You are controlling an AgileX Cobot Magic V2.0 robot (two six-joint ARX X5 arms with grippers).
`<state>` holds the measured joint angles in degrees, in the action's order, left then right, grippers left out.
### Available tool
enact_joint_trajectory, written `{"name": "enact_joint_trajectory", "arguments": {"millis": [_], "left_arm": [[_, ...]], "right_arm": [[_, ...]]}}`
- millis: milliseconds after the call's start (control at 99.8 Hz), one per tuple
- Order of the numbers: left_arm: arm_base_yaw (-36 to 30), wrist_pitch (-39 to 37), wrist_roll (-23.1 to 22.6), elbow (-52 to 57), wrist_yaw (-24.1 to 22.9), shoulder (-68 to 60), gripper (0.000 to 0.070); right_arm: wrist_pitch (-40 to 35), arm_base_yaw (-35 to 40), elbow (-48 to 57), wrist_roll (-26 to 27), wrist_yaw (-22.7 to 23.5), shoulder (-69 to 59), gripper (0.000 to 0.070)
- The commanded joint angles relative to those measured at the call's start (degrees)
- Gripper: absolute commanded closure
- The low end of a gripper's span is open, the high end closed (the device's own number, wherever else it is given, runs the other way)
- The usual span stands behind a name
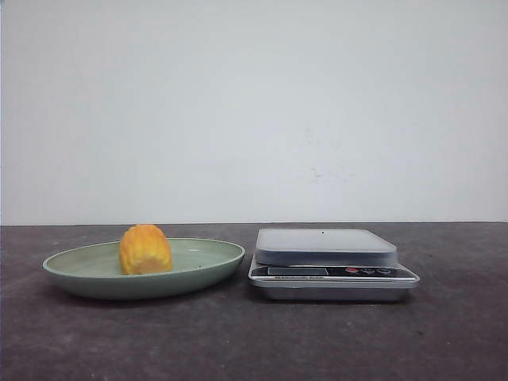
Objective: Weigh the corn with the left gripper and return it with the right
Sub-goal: 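Lower the open left gripper over the yellow corn cob on the plate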
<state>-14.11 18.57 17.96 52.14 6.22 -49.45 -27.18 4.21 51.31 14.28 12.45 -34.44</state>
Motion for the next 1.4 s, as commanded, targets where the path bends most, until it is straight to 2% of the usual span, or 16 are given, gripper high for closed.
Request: {"name": "enact_joint_trajectory", "arguments": {"millis": [0, 321, 661, 761, 871, 1112, 1142, 1192, 1282, 1292, 1342, 1392], "left_arm": [[-2.67, 0.04, -1.01, 0.63, -1.68, -3.87, 0.0195], [-12.33, -2.21, -0.31, 0.63, -11.26, -22.40, 0.0195], [-16.33, -5.38, 2.69, 0.63, -13.97, -35.52, 0.0189], [-16.39, -5.09, 3.02, 0.63, -13.99, -37.44, 0.0189], [-16.46, -4.98, 5.68, 0.63, -13.90, -39.47, 0.0188], [-17.53, -4.28, 6.23, 0.63, -13.97, -41.35, 0.0202], [-17.68, -4.31, 6.62, 0.63, -13.97, -41.35, 0.0226], [-17.92, -4.57, 6.69, 0.63, -13.99, -41.35, 0.0312], [-18.18, -4.90, 6.71, 0.63, -13.99, -41.35, 0.0534], [-18.18, -4.90, 6.71, 0.63, -13.97, -41.35, 0.0575], [-18.23, -4.85, 6.62, 0.63, -13.94, -41.35, 0.0683], [-18.36, -4.81, 6.56, 0.63, -13.94, -41.35, 0.0700]], "right_arm": [[-0.39, 0.28, 1.57, -1.25, 0.98, -0.52, 0.0235], [-1.27, 0.28, 1.70, -1.25, 3.30, -1.03, 0.0235], [-1.33, 0.28, 1.70, -1.42, 4.28, -1.03, 0.0235], [-1.49, 0.28, 1.70, -1.46, 4.28, -1.03, 0.0235], [-1.57, 0.28, 1.70, -1.46, 4.28, -1.03, 0.0235], [-1.62, 0.28, 1.70, -1.46, 4.07, -1.03, 0.0235], [-1.60, 0.28, 1.70, -1.46, 4.09, -1.03, 0.0235], [-1.60, 0.28, 1.70, -1.46, 4.07, -1.03, 0.0235], [-1.62, 0.28, 1.70, -1.44, 4.09, -1.03, 0.0236], [-1.62, 0.28, 1.70, -1.46, 4.09, -1.03, 0.0236], [-1.62, 0.28, 1.70, -1.46, 4.09, -1.03, 0.0236], [-1.62, 0.28, 1.70, -1.44, 4.09, -1.03, 0.0236]]}}
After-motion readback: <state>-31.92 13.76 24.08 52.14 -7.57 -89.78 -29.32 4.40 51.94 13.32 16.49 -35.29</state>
